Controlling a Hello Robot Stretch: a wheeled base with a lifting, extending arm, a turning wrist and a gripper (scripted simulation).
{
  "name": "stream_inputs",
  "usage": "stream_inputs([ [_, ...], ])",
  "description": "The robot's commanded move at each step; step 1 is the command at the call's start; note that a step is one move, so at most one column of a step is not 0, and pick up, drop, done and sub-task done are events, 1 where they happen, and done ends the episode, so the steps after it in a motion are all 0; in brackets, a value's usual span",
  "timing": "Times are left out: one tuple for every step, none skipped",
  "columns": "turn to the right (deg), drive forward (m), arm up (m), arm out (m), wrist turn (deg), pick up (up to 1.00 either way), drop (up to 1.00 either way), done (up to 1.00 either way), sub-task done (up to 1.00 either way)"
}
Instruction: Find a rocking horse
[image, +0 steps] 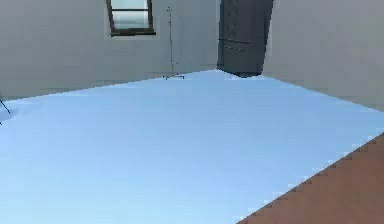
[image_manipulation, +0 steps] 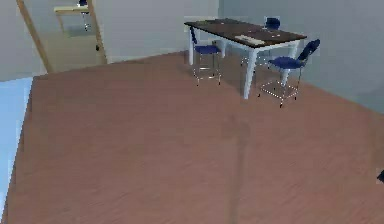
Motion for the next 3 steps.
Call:
stream_inputs([
  [45.0, 0.00, 0.00, 0.00, 0.0, 0.00, 0.00, 0.00, 0.00],
  [12.0, 0.00, 0.00, 0.00, 0.0, 0.00, 0.00, 0.00, 0.00],
  [0.0, 1.00, 0.00, 0.00, 0.0, 0.00, 0.00, 0.00, 0.00],
])
